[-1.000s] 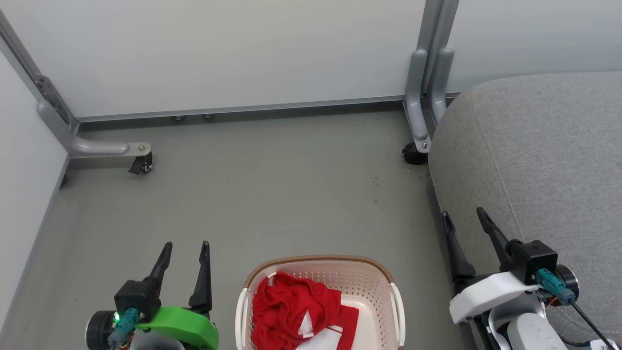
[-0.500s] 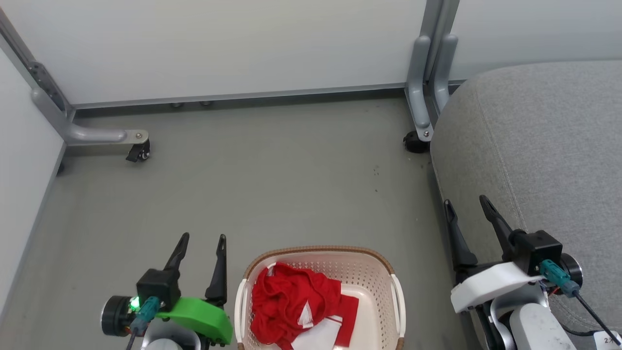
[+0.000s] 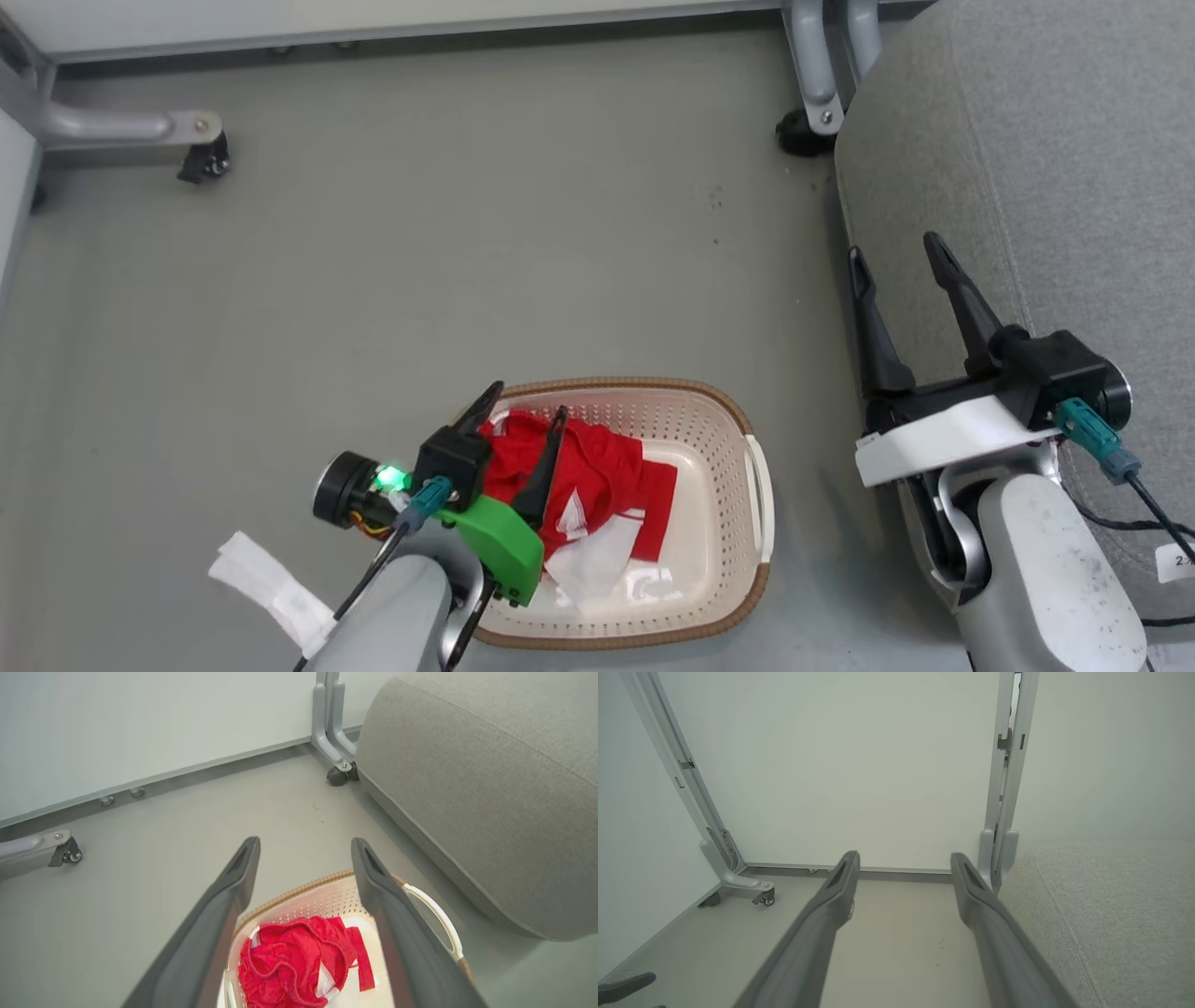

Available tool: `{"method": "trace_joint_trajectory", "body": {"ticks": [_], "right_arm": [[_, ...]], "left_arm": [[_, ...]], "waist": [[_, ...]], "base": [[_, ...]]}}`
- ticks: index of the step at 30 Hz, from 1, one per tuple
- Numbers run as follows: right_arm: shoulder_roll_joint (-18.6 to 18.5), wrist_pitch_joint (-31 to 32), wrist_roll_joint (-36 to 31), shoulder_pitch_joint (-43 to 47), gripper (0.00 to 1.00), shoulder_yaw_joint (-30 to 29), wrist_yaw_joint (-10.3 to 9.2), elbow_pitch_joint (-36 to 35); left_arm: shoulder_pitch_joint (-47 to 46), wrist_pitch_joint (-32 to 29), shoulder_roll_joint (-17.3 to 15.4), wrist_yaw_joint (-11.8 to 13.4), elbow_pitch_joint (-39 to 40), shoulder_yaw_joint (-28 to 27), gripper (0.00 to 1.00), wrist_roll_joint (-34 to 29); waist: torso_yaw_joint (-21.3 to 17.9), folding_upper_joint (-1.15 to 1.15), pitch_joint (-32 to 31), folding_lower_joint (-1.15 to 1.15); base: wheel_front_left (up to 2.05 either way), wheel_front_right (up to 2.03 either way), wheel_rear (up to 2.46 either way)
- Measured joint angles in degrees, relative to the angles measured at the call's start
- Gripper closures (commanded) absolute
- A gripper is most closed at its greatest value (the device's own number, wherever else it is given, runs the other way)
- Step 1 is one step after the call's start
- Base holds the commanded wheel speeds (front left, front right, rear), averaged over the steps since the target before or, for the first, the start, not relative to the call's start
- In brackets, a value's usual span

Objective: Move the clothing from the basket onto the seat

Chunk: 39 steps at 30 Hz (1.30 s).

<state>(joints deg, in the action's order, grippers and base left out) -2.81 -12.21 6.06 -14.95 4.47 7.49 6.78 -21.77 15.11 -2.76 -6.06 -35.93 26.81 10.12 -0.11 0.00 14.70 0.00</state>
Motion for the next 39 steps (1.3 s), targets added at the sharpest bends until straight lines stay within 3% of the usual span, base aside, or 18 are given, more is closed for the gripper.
{"method": "trace_joint_trajectory", "body": {"ticks": [10,20,29,39], "right_arm": [[0.0,-0.6,0.0,-6.0,0.0,0.8,0.0,-3.5],[0.0,-1.3,0.3,-9.4,0.0,2.0,0.0,-7.5],[0.0,-1.9,1.5,-11.2,0.0,2.5,0.0,-9.3],[-0.1,-2.5,4.0,-11.3,0.0,3.7,0.0,-9.3]], "left_arm": [[-11.5,-1.3,0.1,0.5,-12.4,12.5,0.0,4.8],[-20.4,-5.3,0.1,2.2,-20.8,21.0,0.0,8.4],[-26.6,-6.4,0.1,4.1,-27.3,23.4,0.0,10.9],[-32.2,-8.1,-0.1,4.5,-35.0,24.1,0.0,11.4]], "waist": [[-1.9,0.0,11.3,0.01],[-4.3,0.0,22.8,0.01],[-6.5,0.0,32.0,0.01],[-9.9,0.0,38.5,0.01]], "base": [[0.0,0.0,0.0],[0.0,0.0,0.0],[0.0,0.0,0.0],[0.0,0.0,0.0]]}}
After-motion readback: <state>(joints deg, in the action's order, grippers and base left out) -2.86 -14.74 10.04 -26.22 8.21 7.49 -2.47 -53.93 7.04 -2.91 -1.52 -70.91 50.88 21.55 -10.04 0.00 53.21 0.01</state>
